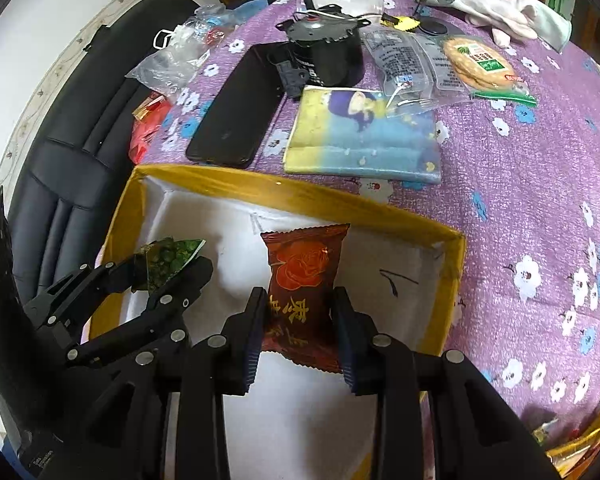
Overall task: Organize snacks
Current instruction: 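Lower and release the pea bag and pastry packet into the tray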
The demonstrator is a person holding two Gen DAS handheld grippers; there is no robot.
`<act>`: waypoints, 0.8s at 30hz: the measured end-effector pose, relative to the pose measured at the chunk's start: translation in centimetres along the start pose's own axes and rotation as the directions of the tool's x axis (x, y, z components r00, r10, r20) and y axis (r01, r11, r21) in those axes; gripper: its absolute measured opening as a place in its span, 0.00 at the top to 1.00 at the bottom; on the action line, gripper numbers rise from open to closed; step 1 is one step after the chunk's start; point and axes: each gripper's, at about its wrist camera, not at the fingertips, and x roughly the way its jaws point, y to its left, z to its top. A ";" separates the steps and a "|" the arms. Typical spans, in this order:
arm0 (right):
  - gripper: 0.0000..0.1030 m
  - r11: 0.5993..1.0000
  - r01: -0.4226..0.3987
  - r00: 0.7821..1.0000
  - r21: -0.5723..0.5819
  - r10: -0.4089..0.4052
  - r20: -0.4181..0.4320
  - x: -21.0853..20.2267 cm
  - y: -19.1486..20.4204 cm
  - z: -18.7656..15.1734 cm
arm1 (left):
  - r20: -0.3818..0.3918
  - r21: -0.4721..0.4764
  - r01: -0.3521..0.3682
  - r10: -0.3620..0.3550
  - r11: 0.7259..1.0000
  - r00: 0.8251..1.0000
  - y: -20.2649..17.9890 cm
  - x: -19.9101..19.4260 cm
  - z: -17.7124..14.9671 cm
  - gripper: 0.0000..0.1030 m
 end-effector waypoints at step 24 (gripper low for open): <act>0.47 1.000 0.024 0.999 -0.003 -0.024 0.028 -0.4 -0.5 0.6 | 0.062 0.006 -0.054 0.053 0.999 0.997 0.2 -0.3 -0.1 0.36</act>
